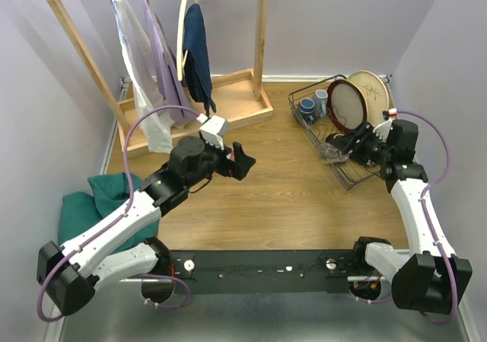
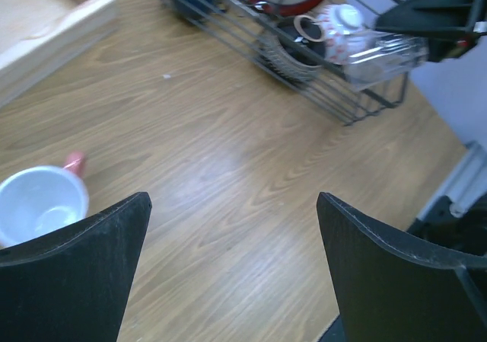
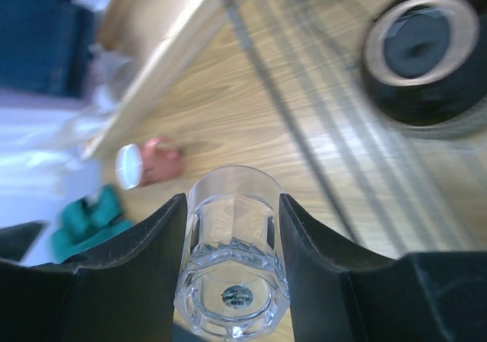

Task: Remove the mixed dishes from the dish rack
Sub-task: Pick up the cup from the dish rack.

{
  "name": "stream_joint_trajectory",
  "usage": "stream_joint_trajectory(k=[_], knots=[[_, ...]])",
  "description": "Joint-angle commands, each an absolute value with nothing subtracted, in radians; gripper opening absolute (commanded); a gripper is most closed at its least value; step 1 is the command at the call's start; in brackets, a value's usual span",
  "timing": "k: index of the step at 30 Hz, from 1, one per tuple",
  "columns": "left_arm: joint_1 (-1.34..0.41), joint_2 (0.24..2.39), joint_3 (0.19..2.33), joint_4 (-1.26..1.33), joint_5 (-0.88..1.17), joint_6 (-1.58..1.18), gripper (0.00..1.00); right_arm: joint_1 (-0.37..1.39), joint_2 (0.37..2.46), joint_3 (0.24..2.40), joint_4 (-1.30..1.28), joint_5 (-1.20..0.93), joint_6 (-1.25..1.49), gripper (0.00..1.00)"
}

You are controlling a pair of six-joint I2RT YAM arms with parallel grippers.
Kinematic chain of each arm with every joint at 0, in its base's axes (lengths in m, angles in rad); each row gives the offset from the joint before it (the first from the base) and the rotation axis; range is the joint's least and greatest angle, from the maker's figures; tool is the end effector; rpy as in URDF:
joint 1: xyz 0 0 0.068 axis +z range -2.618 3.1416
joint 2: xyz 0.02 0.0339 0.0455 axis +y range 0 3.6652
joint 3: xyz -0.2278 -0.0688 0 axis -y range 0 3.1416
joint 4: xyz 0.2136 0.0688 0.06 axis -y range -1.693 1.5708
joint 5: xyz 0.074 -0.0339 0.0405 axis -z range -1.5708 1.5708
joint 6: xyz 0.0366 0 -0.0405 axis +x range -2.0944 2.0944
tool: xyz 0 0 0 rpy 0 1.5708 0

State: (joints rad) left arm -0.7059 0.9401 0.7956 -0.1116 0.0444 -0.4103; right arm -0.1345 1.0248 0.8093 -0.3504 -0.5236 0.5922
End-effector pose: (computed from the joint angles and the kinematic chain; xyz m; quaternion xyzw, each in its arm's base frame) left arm 0.1608 -0.1392 0.2981 0.1300 0.7808 -0.3384 0.5089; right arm 0.2130 -0.0103 0.2644 0.1844 0.8356 0.3264 0.4016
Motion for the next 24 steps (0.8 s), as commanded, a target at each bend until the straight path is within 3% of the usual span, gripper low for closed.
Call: stream_joint_trajectory(k=[1, 16, 22, 24], knots=[[-0.776, 1.055, 0.857, 0.042, 0.101, -0.483, 0.99, -0.095, 0.996, 0.724, -0.098, -0.724, 0.800, 0.01], [-0.891, 1.391, 0.988, 0.337, 0.239, -0.718, 0.91, 0.031, 1.005, 0.480, 0.451, -0.851, 1.213, 0.01], [-0.907, 1.462, 1.028, 0.362, 0.298, -0.761, 0.82, 0.038, 1.012, 0.450, 0.534, -0.865, 1.275, 0.01], [-0.908, 1.470, 1.026, 0.377, 0.317, -0.782, 0.73, 0.038, 1.015, 0.445, 0.554, -0.868, 1.285, 0.01]])
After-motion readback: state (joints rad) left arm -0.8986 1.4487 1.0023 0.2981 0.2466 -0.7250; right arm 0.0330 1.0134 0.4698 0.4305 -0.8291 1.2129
